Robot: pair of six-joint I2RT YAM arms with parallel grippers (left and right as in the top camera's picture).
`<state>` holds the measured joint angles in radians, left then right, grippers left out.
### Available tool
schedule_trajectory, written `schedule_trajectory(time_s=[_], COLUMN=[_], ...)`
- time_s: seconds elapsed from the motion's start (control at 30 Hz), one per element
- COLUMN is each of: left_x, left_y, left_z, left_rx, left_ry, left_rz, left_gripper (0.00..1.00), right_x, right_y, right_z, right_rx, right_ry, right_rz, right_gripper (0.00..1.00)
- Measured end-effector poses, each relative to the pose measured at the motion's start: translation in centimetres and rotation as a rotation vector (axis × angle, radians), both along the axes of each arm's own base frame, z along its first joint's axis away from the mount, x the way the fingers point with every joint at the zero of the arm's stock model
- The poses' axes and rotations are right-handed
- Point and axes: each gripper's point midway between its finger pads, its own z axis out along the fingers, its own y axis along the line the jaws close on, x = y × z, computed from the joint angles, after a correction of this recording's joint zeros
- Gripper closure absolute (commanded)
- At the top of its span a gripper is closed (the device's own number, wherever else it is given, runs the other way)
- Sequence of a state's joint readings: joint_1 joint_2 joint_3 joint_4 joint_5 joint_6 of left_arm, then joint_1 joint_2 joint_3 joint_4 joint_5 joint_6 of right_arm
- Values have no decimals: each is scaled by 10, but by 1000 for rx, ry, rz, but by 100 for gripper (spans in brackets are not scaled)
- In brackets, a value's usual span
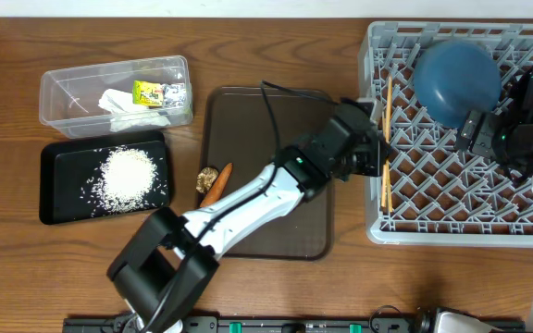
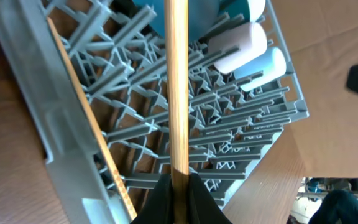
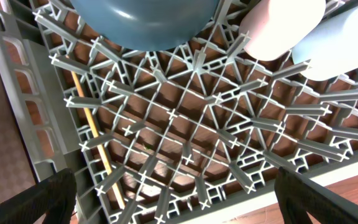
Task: Sort waste into correct bins and load items into the dishwasher rack
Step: 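Carry the second chopstick into the rack and release it, then reach the left gripper to the carrot and grasp it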
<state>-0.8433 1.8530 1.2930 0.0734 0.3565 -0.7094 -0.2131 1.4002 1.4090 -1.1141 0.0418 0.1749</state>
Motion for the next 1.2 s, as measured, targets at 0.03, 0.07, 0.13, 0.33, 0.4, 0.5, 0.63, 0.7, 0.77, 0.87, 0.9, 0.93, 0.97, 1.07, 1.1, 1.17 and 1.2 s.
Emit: schedule_trajectory(time_s=[0.03,0.07,0.13,0.33,0.4,0.5,0.63,0.7,0.77,0.87,0.9,0.93,0.97,1.07,1.1,1.17,1.2], left_x=[-2,-4,-5,-1,0,2,3,1,-1,-5,-6,-6,-5,0,2,9,11], left_y=[-3,-5,-7,-8,-8,-8,-7,-6,0,22,30,40,51,98,116,155,172], left_z=[-3,-5,-9,-18,-20,-22,-23,-26,-35,-53,-55,-56,-54,-39,-32,-21,-20], left_rx=[1,3,8,29,32,36,48,69,123,250,289,326,365,487,529,613,654], left_ry=[2,4,4,-2,-6,-6,-25,-43,-48,-43,-44,-46,-51,-74,-80,-82,-73], left_rz=[-5,-10,-12,18,25,36,28,11,-2,-11,-14,-16,-13,24,49,107,128], left_gripper=[93,93,91,83,75,72,72,71,71,70,69,67,66,62,62,61,61], right_x=[0,0,0,0,0,0,-1,-1,-1,-1,-1,-1,-1,-1,-1,-1,-1], right_y=[0,0,0,0,0,0,0,0,0,0,0,0,0,0,0,0,0], right_z=[0,0,0,0,0,0,0,0,0,-1,-1,-1,-1,-1,-1,-1,-1], right_rx=[0,0,0,0,0,0,1,1,1,1,1,1,1,1,1,1,1], right_ry=[0,0,0,0,0,1,3,3,3,4,4,4,5,5,5,5,5], right_rz=[0,0,0,0,0,0,0,0,0,1,0,1,0,0,0,0,0], right_gripper=[5,5,5,5,5,5,5,5,5,5,4,5,4,4,5,5,5])
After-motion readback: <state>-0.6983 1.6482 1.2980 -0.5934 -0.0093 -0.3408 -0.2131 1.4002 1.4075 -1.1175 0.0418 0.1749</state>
